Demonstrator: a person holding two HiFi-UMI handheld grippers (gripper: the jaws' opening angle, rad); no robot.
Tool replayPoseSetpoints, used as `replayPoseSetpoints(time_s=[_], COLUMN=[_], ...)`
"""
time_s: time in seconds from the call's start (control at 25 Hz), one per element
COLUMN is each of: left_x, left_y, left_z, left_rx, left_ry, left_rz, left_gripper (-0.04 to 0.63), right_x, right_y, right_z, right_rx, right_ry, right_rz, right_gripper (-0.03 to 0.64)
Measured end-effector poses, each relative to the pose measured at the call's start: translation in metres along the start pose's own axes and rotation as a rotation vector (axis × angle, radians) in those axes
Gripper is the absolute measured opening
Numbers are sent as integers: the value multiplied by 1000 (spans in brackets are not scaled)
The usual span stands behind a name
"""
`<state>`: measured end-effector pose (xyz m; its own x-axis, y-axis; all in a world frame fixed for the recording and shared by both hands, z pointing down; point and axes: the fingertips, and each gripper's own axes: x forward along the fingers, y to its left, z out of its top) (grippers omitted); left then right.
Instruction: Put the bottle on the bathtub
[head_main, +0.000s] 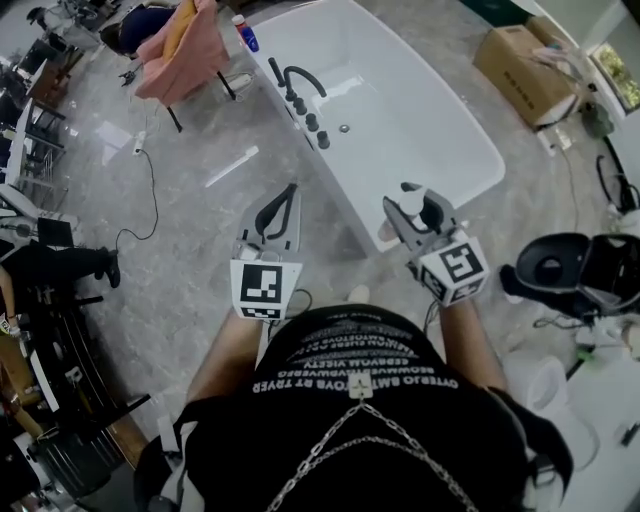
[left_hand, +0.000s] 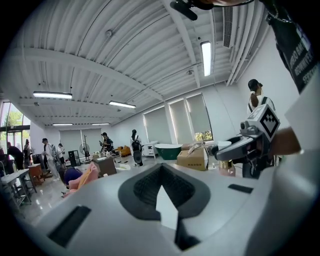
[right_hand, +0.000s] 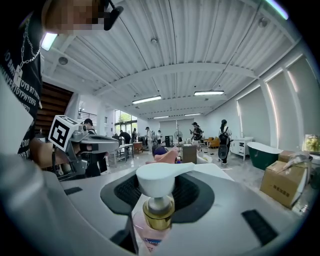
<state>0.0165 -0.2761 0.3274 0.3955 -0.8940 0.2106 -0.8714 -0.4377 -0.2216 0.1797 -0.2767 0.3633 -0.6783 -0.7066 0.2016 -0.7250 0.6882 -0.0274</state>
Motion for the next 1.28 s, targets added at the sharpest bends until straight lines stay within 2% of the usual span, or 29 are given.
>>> replayPoseSetpoints(time_s=[0.28, 0.4, 0.72, 0.84, 1.04, 1.28], left_x=[6, 17, 57, 68, 78, 89], left_y=[22, 32, 58, 70, 87, 102], left_z=[-13, -19, -5, -13, -28, -48], left_rx=[-32, -23, 0, -31, -12, -24], left_ry=[35, 43, -4, 6, 20, 49], left_rz=[39, 32, -9, -12, -26, -48], left_gripper=[2, 2, 2, 2, 2, 2], right_x=[27, 40, 80, 96, 117, 143], right_y=[-11, -14, -28, -34, -39, -46], right_z=[-8, -12, -19, -23, -34, -70], right_rx=[20, 37, 43, 43, 34, 78], right_ry=[21, 32, 72, 89, 113, 164], right_rz=[16, 13, -14, -16, -20, -53], right_gripper=[147, 147, 147, 147, 149, 149])
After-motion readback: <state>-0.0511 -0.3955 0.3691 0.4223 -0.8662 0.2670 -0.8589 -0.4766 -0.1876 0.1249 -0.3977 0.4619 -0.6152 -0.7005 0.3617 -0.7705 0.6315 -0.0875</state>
